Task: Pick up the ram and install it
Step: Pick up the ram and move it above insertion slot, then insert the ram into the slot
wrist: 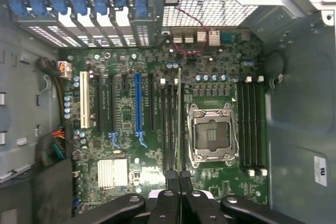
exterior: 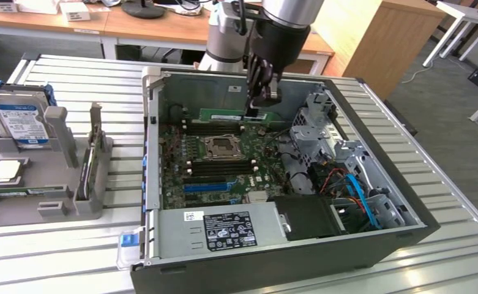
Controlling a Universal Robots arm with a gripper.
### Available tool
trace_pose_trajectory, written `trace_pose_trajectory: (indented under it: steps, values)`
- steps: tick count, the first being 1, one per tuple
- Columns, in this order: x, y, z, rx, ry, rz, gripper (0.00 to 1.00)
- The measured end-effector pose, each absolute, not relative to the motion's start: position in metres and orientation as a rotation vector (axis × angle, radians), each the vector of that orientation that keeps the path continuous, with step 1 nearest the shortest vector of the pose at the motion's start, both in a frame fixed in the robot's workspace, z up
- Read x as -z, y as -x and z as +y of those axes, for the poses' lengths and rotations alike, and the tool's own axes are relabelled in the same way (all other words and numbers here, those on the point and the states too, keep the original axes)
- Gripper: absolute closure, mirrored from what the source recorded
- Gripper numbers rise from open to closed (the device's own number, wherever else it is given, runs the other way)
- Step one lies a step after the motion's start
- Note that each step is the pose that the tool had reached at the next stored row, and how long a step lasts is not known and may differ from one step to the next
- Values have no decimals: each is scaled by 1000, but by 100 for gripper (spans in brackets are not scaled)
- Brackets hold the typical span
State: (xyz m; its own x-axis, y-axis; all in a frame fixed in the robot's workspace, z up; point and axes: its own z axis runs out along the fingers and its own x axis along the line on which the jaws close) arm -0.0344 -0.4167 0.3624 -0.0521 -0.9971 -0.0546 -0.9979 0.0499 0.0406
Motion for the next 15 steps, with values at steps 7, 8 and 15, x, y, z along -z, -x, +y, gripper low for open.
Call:
trace_pose_trajectory:
  steps: [7, 8, 15]
  values:
    - [-362, 34, -413, -105, 2155, 2268, 88]
    - [-362, 34, -413, -105, 2155, 2268, 88]
    - [-362, 34, -413, -105, 2155, 2268, 88]
